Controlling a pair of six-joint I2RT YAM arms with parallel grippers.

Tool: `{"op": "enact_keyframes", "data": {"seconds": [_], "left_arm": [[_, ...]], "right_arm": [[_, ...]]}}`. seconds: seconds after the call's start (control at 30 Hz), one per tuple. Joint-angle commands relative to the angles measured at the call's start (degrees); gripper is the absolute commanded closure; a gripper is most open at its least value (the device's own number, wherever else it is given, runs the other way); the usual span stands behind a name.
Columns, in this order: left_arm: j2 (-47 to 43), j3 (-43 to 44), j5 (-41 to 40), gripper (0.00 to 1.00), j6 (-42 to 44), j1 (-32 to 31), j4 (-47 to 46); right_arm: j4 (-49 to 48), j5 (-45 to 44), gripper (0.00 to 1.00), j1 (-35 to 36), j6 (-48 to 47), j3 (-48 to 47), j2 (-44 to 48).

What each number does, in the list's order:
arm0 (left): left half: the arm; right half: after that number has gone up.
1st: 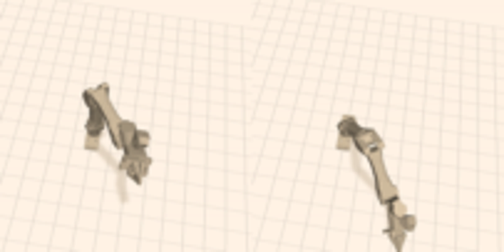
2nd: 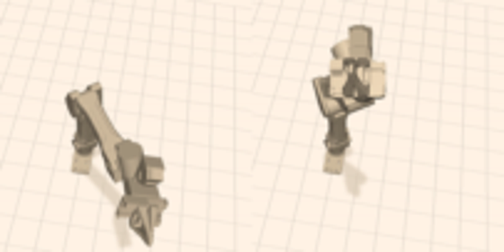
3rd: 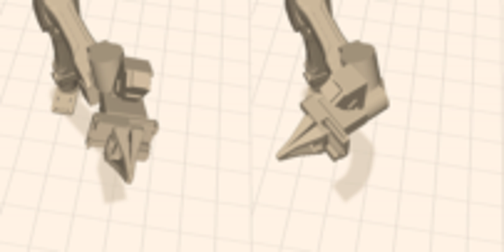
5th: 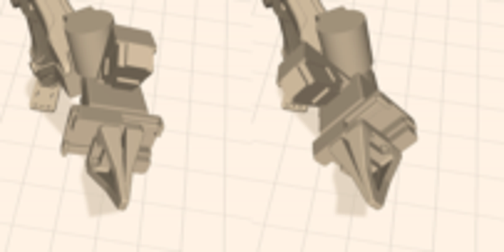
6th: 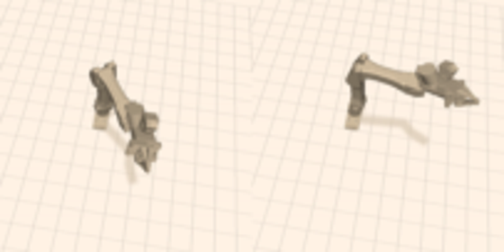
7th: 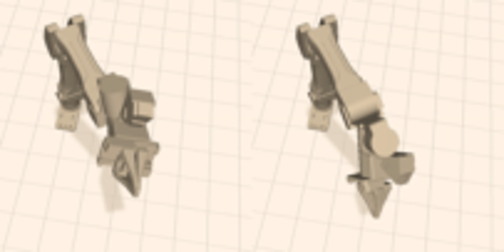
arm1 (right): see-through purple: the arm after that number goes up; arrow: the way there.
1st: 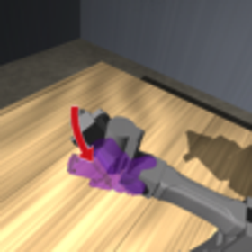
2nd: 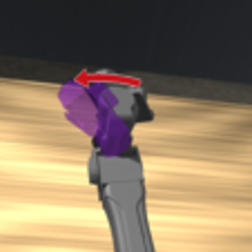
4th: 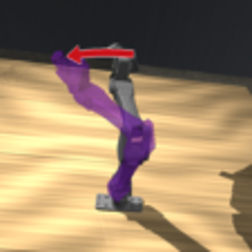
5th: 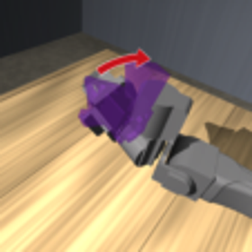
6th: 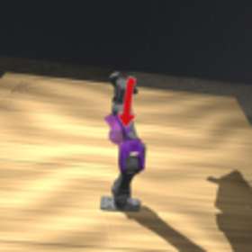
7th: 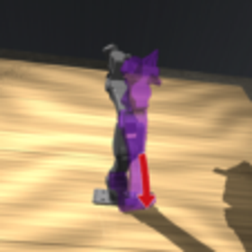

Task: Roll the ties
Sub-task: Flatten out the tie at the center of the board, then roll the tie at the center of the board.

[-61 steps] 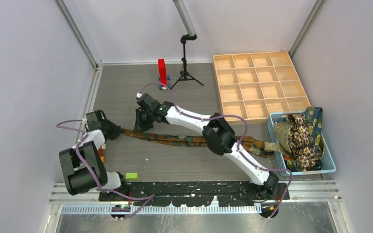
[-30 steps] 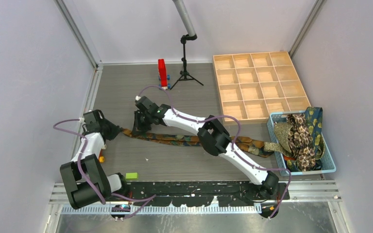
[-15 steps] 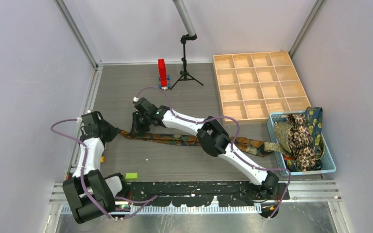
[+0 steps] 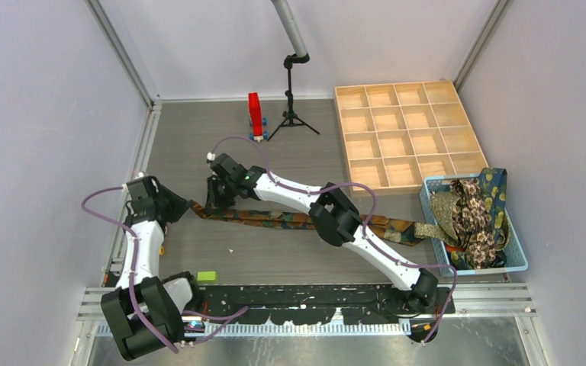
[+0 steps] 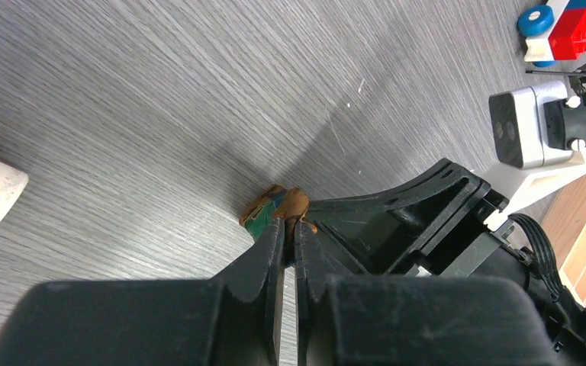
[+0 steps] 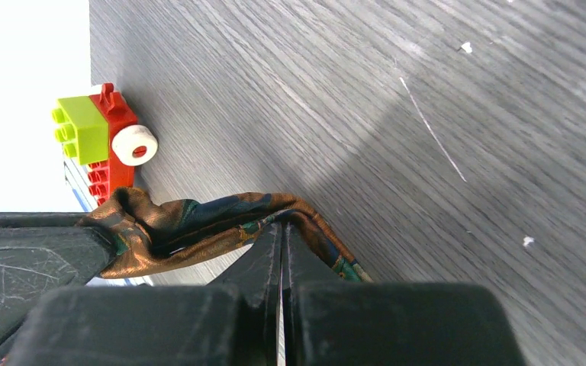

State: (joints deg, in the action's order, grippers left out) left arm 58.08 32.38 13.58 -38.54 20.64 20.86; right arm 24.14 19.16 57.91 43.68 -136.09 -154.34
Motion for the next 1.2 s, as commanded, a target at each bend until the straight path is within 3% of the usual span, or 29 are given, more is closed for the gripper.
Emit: {"op": "enact_keyframes", "data": {"seconds": [0.0, 0.2, 0.47, 0.73, 1.03, 1.17], "left_arm": [[-0.2, -0.6, 2.7, 0.92, 0.1, 0.2, -2.6], [0.6, -2.3, 0.9, 0.92, -0.2, -1.3, -4.6], [0.4, -1.5, -7.5, 0.93, -2.1, -10.4, -5.1], [2.9, -2.4, -9.9, 0.92, -2.5, -14.5, -6.9], [9.1, -1.8, -9.6, 0.86, -4.2, -18.6, -10.2], [9.4, -1.5, -9.1, 0.78, -5.1, -19.7, -10.2]], "right_arm": [[3.7, -3.0, 1.00, -0.9, -4.3, 0.9, 4.8], [3.6, -3.2, 1.00, -2.3, -5.7, 8.6, 13.7], [1.8, -5.5, 1.00, -2.9, -6.2, 22.9, 24.9], [0.8, -9.2, 1.00, -5.0, -5.5, 35.3, 34.6], [0.6, -9.9, 1.00, -5.9, -5.4, 38.7, 36.9], [0.6, -9.8, 1.00, -5.9, -5.2, 38.6, 36.5]]}}
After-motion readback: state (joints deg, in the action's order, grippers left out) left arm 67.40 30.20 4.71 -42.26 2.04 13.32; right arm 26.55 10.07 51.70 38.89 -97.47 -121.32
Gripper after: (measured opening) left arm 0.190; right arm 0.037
